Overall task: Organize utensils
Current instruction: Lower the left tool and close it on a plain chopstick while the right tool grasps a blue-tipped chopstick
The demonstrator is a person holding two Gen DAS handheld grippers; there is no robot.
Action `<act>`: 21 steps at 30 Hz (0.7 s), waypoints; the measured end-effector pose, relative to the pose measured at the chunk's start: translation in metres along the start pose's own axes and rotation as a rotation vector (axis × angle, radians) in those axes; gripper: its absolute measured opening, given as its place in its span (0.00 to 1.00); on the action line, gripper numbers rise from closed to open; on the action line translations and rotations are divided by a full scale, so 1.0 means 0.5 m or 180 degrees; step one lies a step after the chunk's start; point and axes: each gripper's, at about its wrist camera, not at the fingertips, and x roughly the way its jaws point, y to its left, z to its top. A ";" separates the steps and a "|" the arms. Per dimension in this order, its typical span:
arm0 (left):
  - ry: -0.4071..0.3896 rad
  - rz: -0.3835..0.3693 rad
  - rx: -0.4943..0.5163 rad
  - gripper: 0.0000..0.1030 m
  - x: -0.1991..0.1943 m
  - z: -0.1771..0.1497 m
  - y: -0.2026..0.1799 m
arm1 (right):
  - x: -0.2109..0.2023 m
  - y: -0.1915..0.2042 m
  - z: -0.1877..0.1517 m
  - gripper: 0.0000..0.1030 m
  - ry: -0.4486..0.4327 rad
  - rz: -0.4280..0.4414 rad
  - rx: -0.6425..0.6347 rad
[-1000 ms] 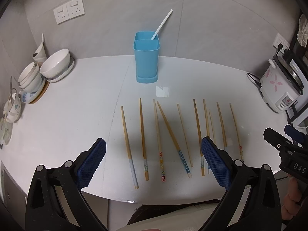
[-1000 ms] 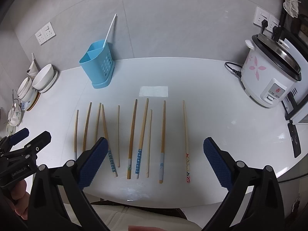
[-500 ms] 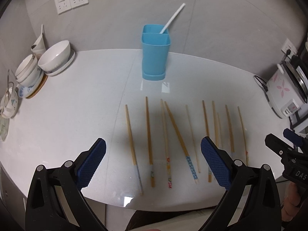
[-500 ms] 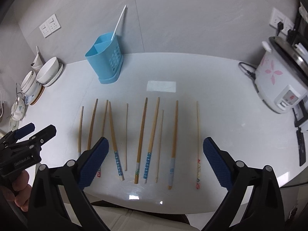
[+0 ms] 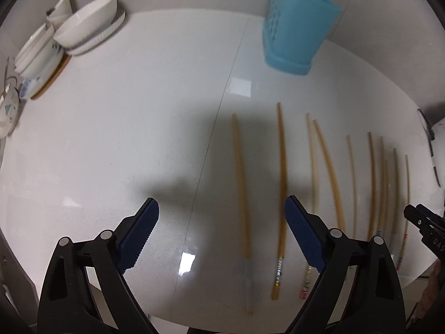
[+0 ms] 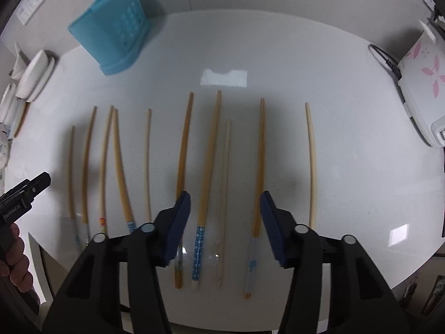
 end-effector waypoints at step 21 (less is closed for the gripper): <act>0.0518 0.0087 0.0039 0.61 0.102 -0.001 -0.003 | 0.104 0.013 0.001 0.18 0.0389 -0.0093 0.0026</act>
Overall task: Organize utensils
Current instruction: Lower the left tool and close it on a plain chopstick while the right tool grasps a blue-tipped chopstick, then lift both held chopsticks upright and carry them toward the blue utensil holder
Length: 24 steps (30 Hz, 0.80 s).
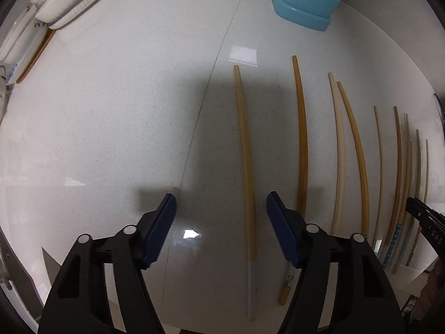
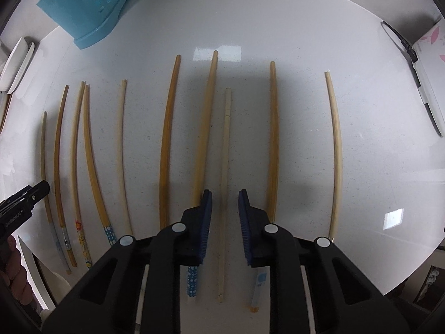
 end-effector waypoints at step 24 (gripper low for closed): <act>-0.0134 -0.0121 0.0253 0.06 -0.093 -0.026 -0.039 | -0.065 0.025 0.005 0.03 -0.0140 0.0042 0.0114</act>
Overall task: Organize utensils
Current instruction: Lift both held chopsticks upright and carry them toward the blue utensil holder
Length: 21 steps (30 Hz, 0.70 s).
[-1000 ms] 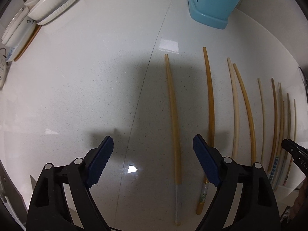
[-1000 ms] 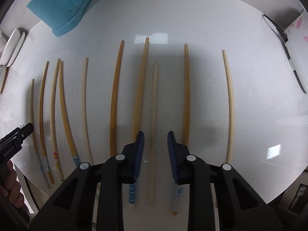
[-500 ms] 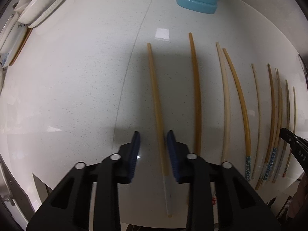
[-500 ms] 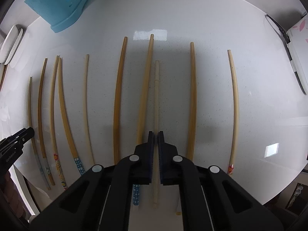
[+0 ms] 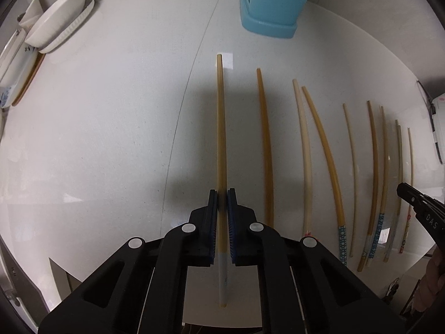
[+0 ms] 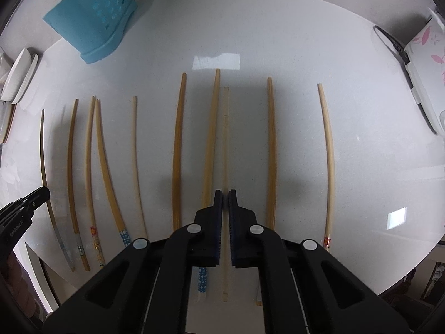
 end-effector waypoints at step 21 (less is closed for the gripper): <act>-0.0585 -0.0118 0.0176 0.06 -0.225 0.009 0.022 | -0.189 0.007 0.014 0.03 -0.0870 0.0094 0.0039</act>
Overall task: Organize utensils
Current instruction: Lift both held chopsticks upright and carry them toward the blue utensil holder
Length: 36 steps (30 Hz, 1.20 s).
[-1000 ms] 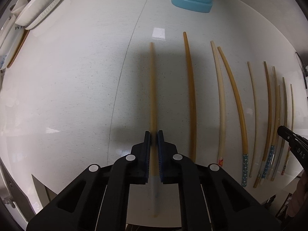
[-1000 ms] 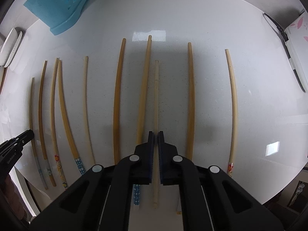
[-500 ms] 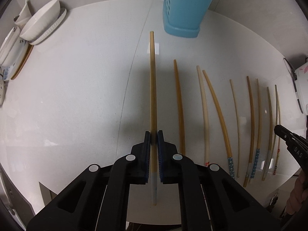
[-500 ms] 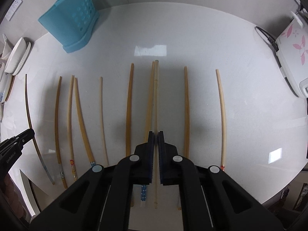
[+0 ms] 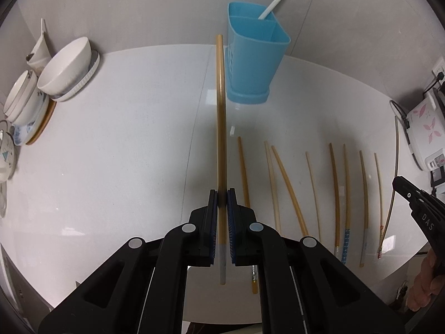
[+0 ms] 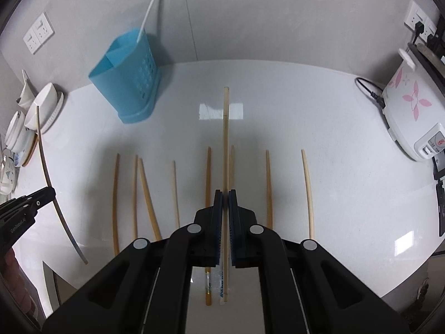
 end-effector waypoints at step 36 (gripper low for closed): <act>-0.0972 -0.0408 0.0090 0.06 -0.148 0.308 -0.038 | -0.076 0.113 0.245 0.03 -0.0982 0.0279 -0.0116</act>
